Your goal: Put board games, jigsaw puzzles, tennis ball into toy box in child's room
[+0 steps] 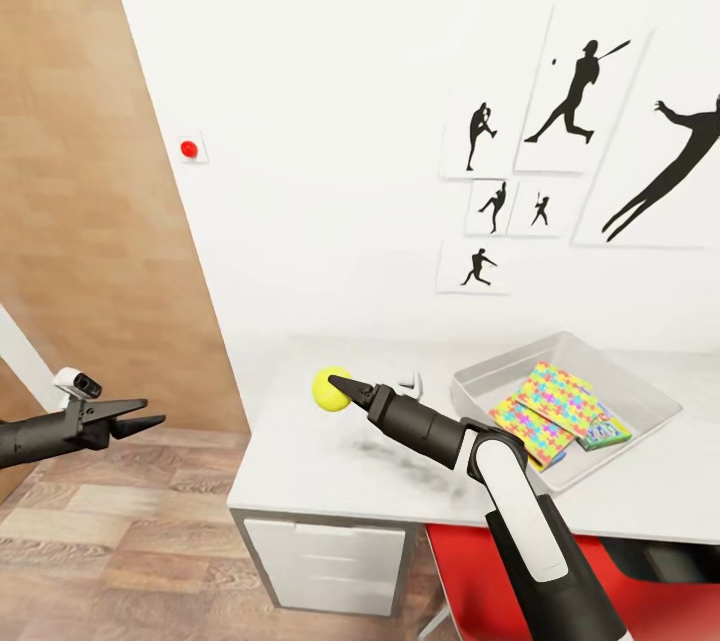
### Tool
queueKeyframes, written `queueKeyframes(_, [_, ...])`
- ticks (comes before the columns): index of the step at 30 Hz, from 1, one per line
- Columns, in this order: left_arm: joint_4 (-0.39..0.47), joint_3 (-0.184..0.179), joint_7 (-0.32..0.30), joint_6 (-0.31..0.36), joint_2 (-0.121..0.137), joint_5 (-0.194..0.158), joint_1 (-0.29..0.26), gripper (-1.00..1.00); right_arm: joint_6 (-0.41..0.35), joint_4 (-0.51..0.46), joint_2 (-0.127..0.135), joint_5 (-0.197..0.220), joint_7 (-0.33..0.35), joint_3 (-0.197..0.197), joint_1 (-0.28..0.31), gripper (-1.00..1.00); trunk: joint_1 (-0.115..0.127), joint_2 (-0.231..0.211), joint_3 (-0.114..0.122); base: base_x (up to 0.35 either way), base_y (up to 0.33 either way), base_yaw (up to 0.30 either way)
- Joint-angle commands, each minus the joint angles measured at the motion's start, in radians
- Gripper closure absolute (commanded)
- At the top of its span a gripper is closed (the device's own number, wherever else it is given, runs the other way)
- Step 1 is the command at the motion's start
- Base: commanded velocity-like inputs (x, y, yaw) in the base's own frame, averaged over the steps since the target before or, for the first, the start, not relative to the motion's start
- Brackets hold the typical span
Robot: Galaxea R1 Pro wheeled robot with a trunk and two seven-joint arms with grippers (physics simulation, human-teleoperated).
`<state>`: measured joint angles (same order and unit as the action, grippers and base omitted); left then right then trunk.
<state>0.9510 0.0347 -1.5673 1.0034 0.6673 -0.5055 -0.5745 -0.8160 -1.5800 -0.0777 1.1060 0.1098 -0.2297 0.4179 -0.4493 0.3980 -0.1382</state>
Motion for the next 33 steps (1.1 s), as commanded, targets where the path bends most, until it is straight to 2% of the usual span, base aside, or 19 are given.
queueKeyframes(1, [0.000,-0.001,-0.003,0.011,0.000,0.000,-0.001,-1.00,-0.004,0.000,-0.001,-0.003,0.004,0.001,0.001,1.00,-0.001,0.002,-0.001,0.000,0.000,0.000])
queueKeyframes(15, [0.000,0.000,-0.003,0.011,0.001,0.000,-0.001,-1.00,-0.003,0.000,-0.001,-0.003,0.004,0.001,-0.022,1.00,-0.001,0.002,0.022,0.000,0.000,0.000])
queueKeyframes(33, [0.000,-0.002,-0.003,0.011,0.000,-0.001,-0.001,-1.00,-0.003,0.000,-0.001,-0.003,0.004,0.001,-0.024,1.00,-0.001,0.002,0.046,0.000,0.000,0.000])
